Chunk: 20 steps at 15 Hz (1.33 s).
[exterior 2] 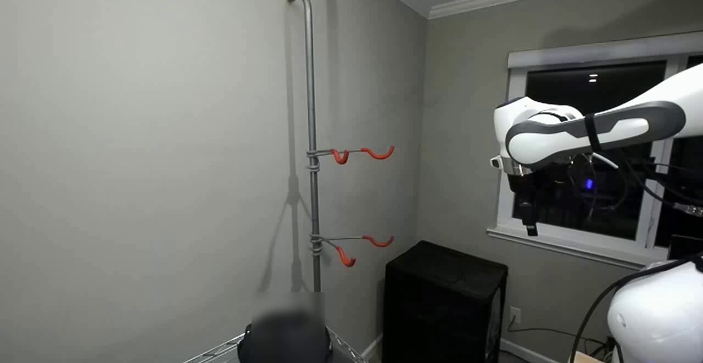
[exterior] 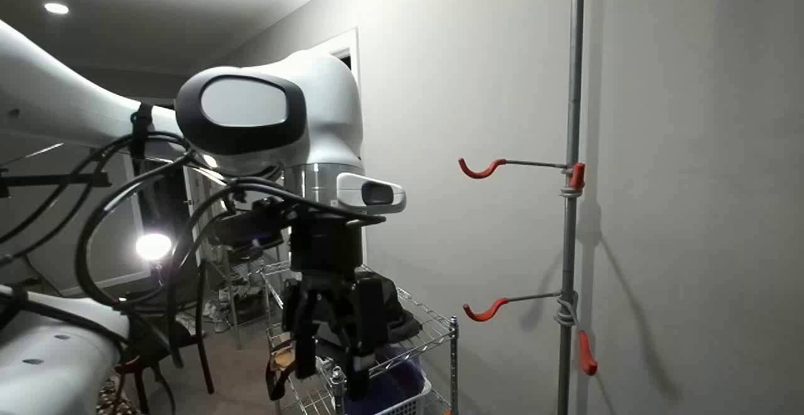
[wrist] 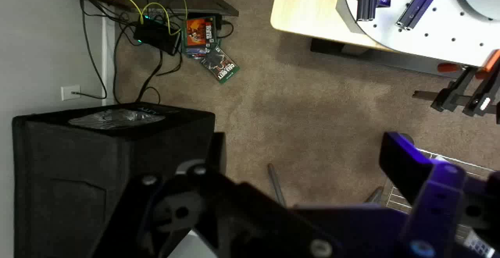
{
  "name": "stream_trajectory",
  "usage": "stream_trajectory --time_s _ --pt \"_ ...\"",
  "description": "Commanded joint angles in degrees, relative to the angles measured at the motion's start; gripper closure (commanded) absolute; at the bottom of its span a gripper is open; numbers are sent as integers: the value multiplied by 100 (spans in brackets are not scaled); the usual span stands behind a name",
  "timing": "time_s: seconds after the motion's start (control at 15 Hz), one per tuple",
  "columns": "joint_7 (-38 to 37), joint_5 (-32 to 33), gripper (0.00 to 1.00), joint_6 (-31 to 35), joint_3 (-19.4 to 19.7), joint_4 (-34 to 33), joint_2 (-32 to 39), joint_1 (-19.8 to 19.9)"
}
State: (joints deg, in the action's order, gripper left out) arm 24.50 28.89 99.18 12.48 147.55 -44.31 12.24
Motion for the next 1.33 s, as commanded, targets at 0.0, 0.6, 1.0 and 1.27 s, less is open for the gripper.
stream_trajectory --time_s 0.0,0.6,1.0,1.27 --pt "-70 66 0 -56 105 -17 -18 -145" --pt "-70 66 0 -56 105 -17 -18 -145" --pt "-70 66 0 -56 105 -17 -18 -145" --pt "-322 -151 0 32 -131 -230 282 -382"
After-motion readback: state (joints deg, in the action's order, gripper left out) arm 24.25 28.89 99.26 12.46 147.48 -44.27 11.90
